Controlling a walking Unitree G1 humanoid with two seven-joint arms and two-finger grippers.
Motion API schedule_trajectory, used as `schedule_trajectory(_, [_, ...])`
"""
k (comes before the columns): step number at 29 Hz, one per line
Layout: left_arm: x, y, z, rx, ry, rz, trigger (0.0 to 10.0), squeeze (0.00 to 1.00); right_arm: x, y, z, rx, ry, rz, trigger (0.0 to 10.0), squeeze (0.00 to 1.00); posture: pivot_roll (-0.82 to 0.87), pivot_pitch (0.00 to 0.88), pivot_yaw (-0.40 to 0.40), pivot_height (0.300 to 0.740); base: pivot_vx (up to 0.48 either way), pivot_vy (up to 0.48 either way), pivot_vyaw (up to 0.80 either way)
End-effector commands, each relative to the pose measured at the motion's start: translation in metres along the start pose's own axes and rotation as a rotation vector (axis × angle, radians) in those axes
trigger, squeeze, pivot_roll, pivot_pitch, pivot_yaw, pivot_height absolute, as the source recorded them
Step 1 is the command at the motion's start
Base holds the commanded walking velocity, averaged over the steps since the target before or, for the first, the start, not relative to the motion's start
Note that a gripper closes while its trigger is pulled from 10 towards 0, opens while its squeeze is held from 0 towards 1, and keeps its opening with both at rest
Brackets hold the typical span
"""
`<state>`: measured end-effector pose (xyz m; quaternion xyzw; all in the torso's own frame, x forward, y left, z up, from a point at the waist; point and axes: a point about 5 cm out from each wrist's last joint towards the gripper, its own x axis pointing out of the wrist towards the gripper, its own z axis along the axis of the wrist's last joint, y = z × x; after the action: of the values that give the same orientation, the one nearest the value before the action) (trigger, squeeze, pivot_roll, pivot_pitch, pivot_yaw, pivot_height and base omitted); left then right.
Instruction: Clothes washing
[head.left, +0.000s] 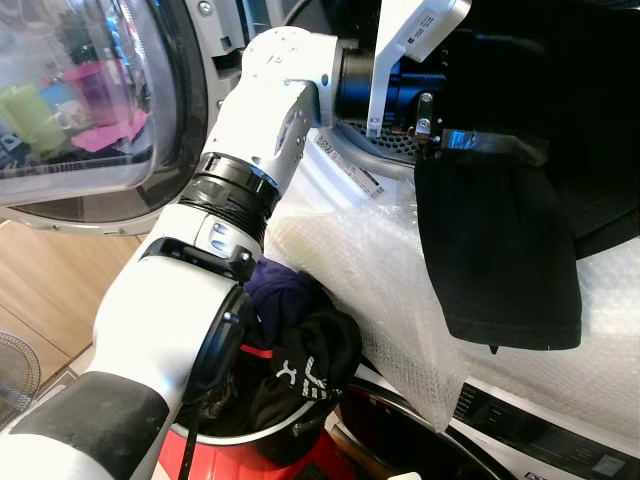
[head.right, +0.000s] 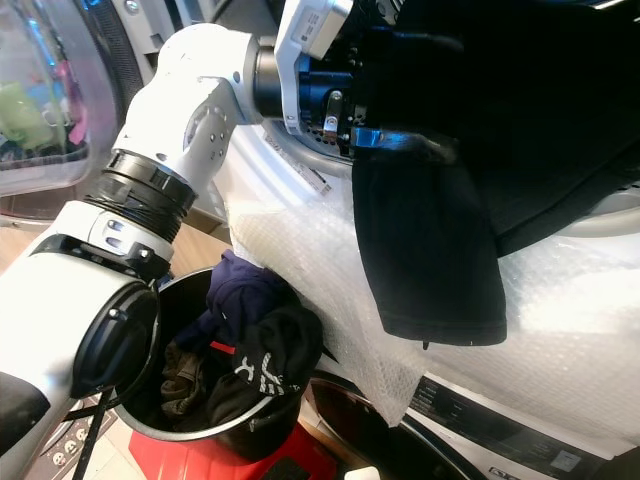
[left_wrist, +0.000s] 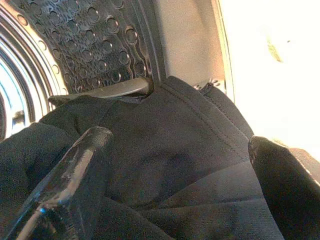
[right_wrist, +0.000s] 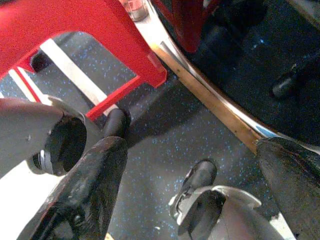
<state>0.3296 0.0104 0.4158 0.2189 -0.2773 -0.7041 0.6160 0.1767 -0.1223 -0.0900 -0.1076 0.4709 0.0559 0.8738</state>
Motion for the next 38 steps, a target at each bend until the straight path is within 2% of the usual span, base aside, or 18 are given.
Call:
schedule_trajectory(1, [-0.004,0.001,0.013,0.084,0.020,-0.031,10.0,0.00,0.000,0.009,0.005,0.010,0.000,0.027,10.0,0.00,0.15,0.000,0.107,0.740,0.000,0.000,0.00])
schedule_trajectory(4, [-0.006,0.001,0.011,0.088,0.025,-0.028,10.0,0.00,0.001,0.010,0.009,0.011,-0.008,0.027,10.0,0.00,0.15,0.000,0.106,0.740,0.000,0.000,0.00])
schedule_trajectory(7, [-0.006,0.007,0.018,0.128,0.019,0.004,10.0,0.00,0.002,0.008,0.018,0.012,-0.025,0.025,10.0,0.00,0.16,0.000,0.101,0.740,0.000,0.000,0.00])
schedule_trajectory(9, [-0.010,0.015,0.025,0.141,0.013,0.076,10.0,0.00,0.003,0.008,0.024,0.004,-0.035,0.025,10.0,0.00,0.18,0.000,0.098,0.740,0.000,0.000,0.00])
schedule_trajectory(12, [-0.014,0.019,0.026,0.128,0.006,0.119,10.0,0.00,0.003,0.008,0.027,-0.003,-0.041,0.027,10.0,0.00,0.19,0.000,0.104,0.740,0.000,0.000,0.00])
schedule_trajectory(14, [-0.019,0.023,0.027,0.063,-0.033,0.170,10.0,0.00,0.003,0.008,0.031,-0.005,-0.048,0.028,10.0,0.00,0.20,0.000,0.110,0.740,0.000,0.000,0.00])
schedule_trajectory(15, [-0.022,0.024,0.025,0.000,-0.066,0.193,10.0,0.00,0.003,0.008,0.034,-0.004,-0.052,0.028,10.0,0.00,0.21,0.000,0.114,0.740,0.000,0.000,0.00])
schedule_trajectory(20, [-0.022,0.021,0.017,-0.061,-0.048,0.156,10.0,0.00,0.004,0.009,0.041,-0.005,-0.060,0.032,10.0,0.00,0.22,0.000,0.127,0.740,0.000,0.000,0.00])
schedule_trajectory(21, [-0.019,0.014,0.014,-0.101,-0.065,0.121,10.0,0.00,0.004,0.010,0.044,0.002,-0.068,0.032,10.0,0.00,0.22,0.000,0.137,0.740,0.000,0.000,0.00])
schedule_trajectory(23, [-0.017,0.011,0.012,-0.117,-0.072,0.109,10.0,0.00,0.004,0.010,0.046,0.006,-0.072,0.032,10.0,0.00,0.22,0.000,0.139,0.740,0.000,0.000,0.00])
schedule_trajectory(25, [-0.007,0.004,0.004,-0.130,-0.072,0.098,10.0,0.00,0.004,0.010,0.048,0.009,-0.076,0.033,10.0,0.00,0.21,0.000,0.141,0.740,0.000,0.000,0.00])
schedule_trajectory(26, [0.006,-0.004,-0.005,-0.127,-0.062,0.072,10.0,0.00,0.004,0.010,0.050,0.014,-0.080,0.033,10.0,0.00,0.21,0.000,0.144,0.740,0.000,0.000,0.00])
schedule_trajectory(28, [0.019,-0.010,-0.008,-0.166,-0.107,0.069,10.0,0.00,0.004,0.010,0.052,0.019,-0.084,0.032,10.0,0.00,0.21,0.000,0.145,0.740,0.000,0.000,0.00])
schedule_trajectory(31, [0.040,-0.017,-0.019,-0.141,-0.095,0.103,10.0,0.00,0.004,0.010,0.054,0.029,-0.087,0.028,10.0,0.00,0.19,0.000,0.153,0.740,0.000,0.000,0.00])
schedule_trajectory(35, [0.060,-0.035,-0.021,-0.102,-0.115,0.079,10.0,0.00,0.004,0.009,0.055,0.046,-0.089,0.021,10.0,0.00,0.16,0.000,0.161,0.740,0.000,0.000,0.00])
schedule_trajectory(38, [0.069,-0.042,-0.018,-0.076,-0.151,0.097,10.0,0.00,0.004,0.007,0.053,0.053,-0.087,0.016,10.0,0.00,0.16,0.000,0.161,0.740,0.000,0.000,0.00])
